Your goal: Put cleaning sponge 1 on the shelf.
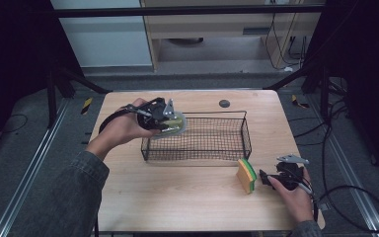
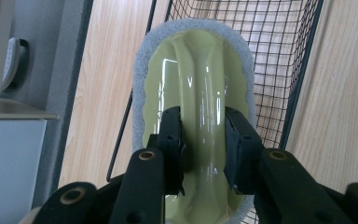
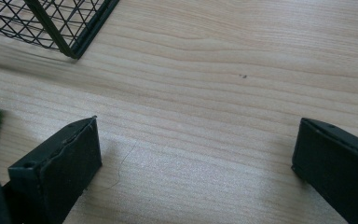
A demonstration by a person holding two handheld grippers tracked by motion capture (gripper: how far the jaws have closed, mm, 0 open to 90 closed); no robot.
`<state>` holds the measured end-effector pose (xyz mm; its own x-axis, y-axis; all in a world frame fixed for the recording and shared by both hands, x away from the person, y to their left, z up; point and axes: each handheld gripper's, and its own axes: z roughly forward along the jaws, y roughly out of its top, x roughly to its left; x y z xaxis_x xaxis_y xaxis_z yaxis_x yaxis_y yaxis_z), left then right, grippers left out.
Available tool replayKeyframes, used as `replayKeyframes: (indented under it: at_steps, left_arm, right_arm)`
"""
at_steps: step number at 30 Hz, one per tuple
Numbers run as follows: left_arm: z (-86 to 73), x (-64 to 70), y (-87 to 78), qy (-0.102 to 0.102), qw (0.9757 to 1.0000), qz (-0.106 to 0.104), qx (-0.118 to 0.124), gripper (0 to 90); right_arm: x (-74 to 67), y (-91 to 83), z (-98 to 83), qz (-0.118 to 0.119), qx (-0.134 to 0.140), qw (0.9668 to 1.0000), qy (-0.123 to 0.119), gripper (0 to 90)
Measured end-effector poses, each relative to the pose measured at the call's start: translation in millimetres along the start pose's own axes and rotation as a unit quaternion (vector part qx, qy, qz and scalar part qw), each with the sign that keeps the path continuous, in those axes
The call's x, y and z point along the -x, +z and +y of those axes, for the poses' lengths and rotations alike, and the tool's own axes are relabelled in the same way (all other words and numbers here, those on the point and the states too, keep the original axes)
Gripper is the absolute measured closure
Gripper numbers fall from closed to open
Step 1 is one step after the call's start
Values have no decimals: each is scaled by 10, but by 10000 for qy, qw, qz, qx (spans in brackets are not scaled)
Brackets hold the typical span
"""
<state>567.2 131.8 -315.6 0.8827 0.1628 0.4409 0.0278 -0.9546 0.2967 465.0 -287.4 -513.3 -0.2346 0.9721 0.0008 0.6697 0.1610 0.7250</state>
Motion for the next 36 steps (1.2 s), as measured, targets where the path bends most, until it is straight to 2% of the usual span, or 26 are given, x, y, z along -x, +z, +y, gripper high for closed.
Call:
replayKeyframes:
  at_steps: [12,26,36]
  left_arm:
    - [-44,16,59,-7,10000,-40,-9,704]
    - [-116,63,225,-14,9999,-114,-73,703]
    - [-143,90,287,-4,9998,-145,-117,703]
  right_arm:
    - [2,1,0,0,11,10000,-16,13]
    - [3,4,2,6,12,10000,-24,13]
    - [5,5,3,6,14,10000,-35,13]
